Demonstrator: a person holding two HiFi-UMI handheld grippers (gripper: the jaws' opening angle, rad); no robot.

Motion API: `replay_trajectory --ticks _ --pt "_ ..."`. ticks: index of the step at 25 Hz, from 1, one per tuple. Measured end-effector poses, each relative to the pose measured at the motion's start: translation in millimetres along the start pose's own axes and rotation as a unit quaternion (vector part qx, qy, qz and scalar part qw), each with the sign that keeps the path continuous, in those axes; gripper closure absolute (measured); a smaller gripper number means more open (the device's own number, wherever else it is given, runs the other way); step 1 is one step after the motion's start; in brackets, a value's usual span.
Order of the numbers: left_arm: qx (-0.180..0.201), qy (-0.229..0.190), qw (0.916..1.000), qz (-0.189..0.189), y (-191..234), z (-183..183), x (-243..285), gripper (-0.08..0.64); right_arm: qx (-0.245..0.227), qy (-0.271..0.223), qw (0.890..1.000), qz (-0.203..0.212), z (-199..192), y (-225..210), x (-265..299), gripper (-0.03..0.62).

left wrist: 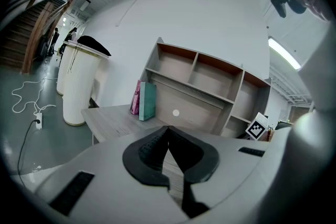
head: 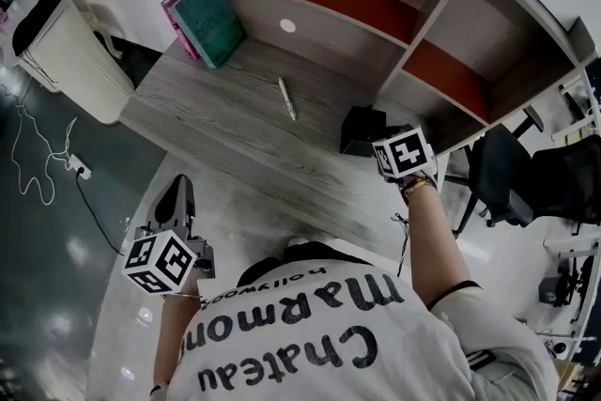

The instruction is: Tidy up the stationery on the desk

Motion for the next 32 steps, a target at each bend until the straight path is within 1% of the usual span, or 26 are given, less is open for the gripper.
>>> replay_trajectory --ticks 5,8,13,17,21,24,27,32 --pt "0.001 -0.001 1.0 -0.001 -1 0 -2 0.545 0.007 -0.005 1.0 -0.005 -2 0 -4 0.494" --pt "0.0 -0.001 1.0 -0.004 -1 0 -3 0.545 0.022 -0.013 1.0 -0.009 -4 -1 -7 0.497" --pt "-0.001 -0.001 1.0 -0.007 0 0 -4 0.545 0.059 -0.051 0.997 -0.017 -4 -6 -17 0.499" --pt "0.001 0.001 0.9999 -0.015 -2 0 -3 0.545 0.097 -0.093 0.99 -0.032 -3 -12 -29 0.526" --pt "0.002 0.002 0.9998 -0.021 -4 0 -4 0.545 0.129 -0.123 0.983 -0.041 -3 -16 -42 0.534" --pt "0.003 0.002 0.9997 -0.026 -5 1 -5 0.545 0.149 -0.145 0.977 -0.039 -3 -16 -49 0.545" --pt "0.004 0.001 0.9995 -0.031 -6 2 -7 0.545 0.161 -0.159 0.973 -0.045 -3 -14 -60 0.552" --pt "0.005 0.003 0.9992 -0.04 -7 2 -10 0.545 0.171 -0.178 0.968 -0.041 -3 -10 -70 0.555"
Point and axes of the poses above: the fingertips, and each gripper's own axes: x forward along the fingers, y to its left, z out of its top, the point moved 10 cm from there along -x, backward along the fingers, and after that the axes turned 9 degrees about -y, right-handed, at the moved point
